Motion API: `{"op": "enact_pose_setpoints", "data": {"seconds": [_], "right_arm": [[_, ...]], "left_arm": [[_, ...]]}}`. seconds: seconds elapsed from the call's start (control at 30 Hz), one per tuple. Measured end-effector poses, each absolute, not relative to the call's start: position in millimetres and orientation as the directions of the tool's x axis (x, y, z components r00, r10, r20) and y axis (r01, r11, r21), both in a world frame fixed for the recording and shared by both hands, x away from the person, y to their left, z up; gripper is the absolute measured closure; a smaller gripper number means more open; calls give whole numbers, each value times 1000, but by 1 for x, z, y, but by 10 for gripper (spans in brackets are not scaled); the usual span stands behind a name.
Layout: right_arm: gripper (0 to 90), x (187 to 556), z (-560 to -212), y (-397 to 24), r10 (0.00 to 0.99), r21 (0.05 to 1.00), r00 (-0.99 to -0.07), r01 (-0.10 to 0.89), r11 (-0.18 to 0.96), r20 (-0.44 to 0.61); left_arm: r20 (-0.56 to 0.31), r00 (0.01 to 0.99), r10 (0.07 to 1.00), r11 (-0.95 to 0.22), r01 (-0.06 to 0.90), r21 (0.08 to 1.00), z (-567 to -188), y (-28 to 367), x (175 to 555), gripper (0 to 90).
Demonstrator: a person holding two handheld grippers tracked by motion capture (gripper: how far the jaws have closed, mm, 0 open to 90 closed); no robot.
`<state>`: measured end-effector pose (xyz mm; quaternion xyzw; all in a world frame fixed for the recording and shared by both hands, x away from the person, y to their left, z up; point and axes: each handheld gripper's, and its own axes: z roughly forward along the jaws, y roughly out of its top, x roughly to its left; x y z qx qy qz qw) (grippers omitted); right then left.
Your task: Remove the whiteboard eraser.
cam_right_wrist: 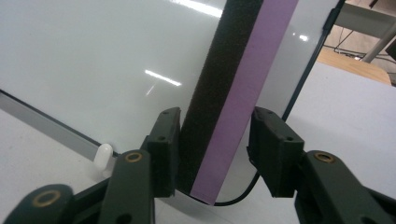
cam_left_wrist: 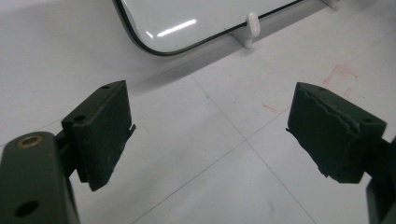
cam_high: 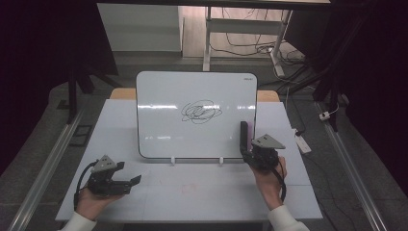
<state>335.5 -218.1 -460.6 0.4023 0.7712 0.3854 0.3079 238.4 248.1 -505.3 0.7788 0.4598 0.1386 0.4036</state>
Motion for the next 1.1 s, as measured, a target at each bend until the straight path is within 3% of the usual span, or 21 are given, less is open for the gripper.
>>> {"op": "enact_pose_setpoints", "data": {"seconds": [0.13, 0.33, 1.1], "right_arm": [[615, 334, -460, -219, 866, 847, -472, 381, 371, -167], [651, 333, -457, -223, 878, 856, -456, 385, 345, -149], [662, 311, -444, -226, 816, 893, -561, 287, 347, -137]], "left_arm": [[-155, 539, 828, -251, 604, 757, -506, 249, 238, 146], [-151, 539, 828, -255, 603, 756, -506, 249, 238, 145], [-174, 536, 826, -237, 610, 757, -504, 250, 238, 149]]}}
